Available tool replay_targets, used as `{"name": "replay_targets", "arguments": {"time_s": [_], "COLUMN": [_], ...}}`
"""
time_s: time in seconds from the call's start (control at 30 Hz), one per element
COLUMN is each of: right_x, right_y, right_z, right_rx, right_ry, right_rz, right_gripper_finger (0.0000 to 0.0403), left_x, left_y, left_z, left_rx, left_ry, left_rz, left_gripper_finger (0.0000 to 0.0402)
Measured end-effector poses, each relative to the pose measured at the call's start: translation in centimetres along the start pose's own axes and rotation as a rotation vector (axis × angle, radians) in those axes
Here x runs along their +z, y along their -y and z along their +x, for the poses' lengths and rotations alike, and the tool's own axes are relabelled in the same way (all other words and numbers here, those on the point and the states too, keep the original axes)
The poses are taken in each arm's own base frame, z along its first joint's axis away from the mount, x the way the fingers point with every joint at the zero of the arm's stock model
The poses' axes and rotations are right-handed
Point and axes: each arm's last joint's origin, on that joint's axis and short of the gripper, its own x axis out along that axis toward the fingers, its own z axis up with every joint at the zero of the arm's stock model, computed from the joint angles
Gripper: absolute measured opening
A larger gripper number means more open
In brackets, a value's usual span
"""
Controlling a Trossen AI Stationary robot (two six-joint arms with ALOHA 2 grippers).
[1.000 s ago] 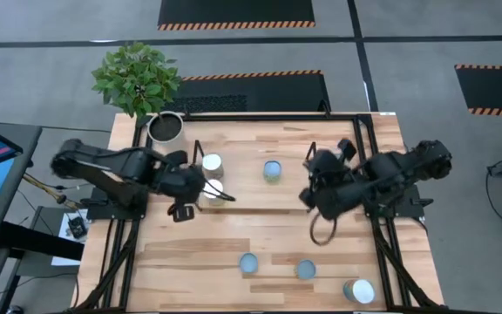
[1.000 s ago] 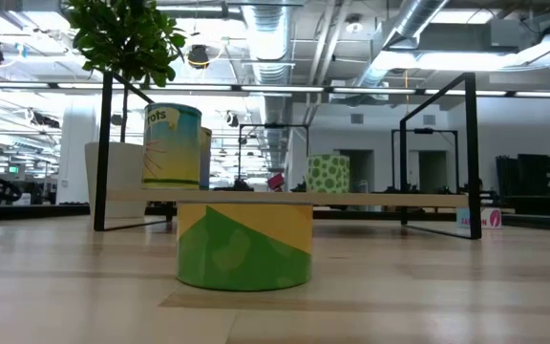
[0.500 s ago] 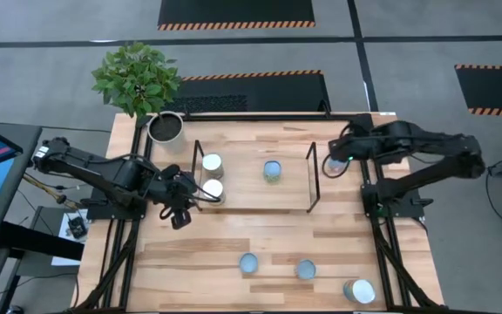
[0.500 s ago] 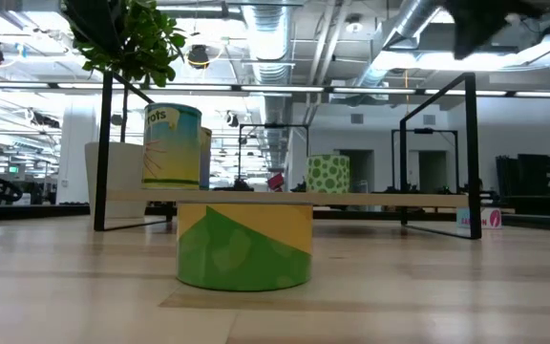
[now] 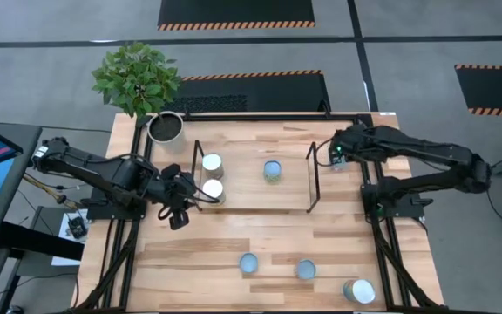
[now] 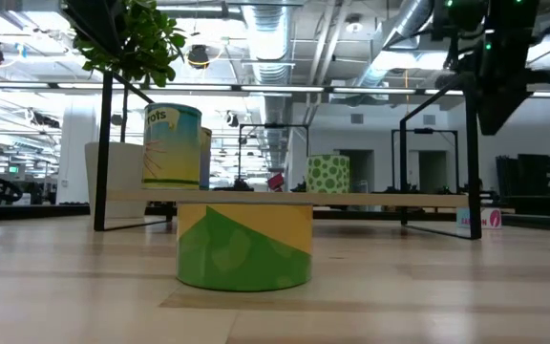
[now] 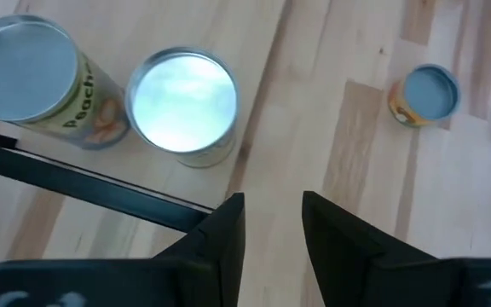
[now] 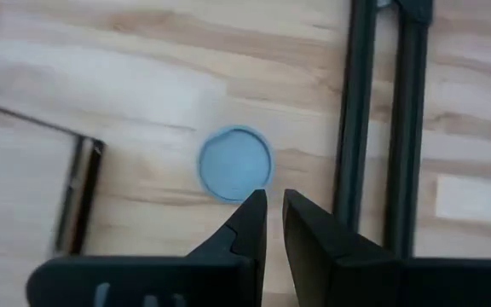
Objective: Pick and place cans onto a shelf
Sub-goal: Put the canned tuna on the shelf
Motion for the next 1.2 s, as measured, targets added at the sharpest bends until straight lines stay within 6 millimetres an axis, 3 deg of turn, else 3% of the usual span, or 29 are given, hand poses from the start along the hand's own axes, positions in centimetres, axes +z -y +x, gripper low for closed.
{"name": "replay_targets", "arguments": {"time_s": [0.37, 0.5, 0.7, 0.8, 0.93, 1.2], "right_x": [2.1, 2.4, 2.5, 1.9, 1.6, 3.4], "right_y": [1.4, 0.7, -0.7, -0.5, 0.3, 2.0], "right_z": [2.1, 3.1, 4.9, 6.5, 8.7, 9.1], "right_rx": [0.075, 0.108, 0.207, 0.236, 0.303, 0.264], "right_ry": [-0.196, -0.253, -0.284, -0.34, -0.339, -0.305], "right_rz": [-0.622, -0.805, -0.945, -0.908, -0.709, -0.369], "right_gripper_finger": [0.0065, 0.0065, 0.0065, 0.0065, 0.0065, 0.0066], "left_x": [-0.3, -0.2, -0.1, 0.0, 0.1, 0.1], "left_y": [0.4, 0.4, 0.4, 0.4, 0.5, 0.5], "left_z": [-0.1, -0.1, -0.1, -0.1, -0.1, -0.1], "left_rx": [-0.005, 0.024, 0.031, 0.025, 0.017, 0.017], "left_ry": [0.002, 0.02, 0.032, 0.045, 0.056, 0.057], "left_rz": [0.037, 0.005, -0.032, -0.051, -0.055, -0.055], "left_gripper_finger": [0.0105, 0.0105, 0.0105, 0.0105, 0.0105, 0.0105]}}
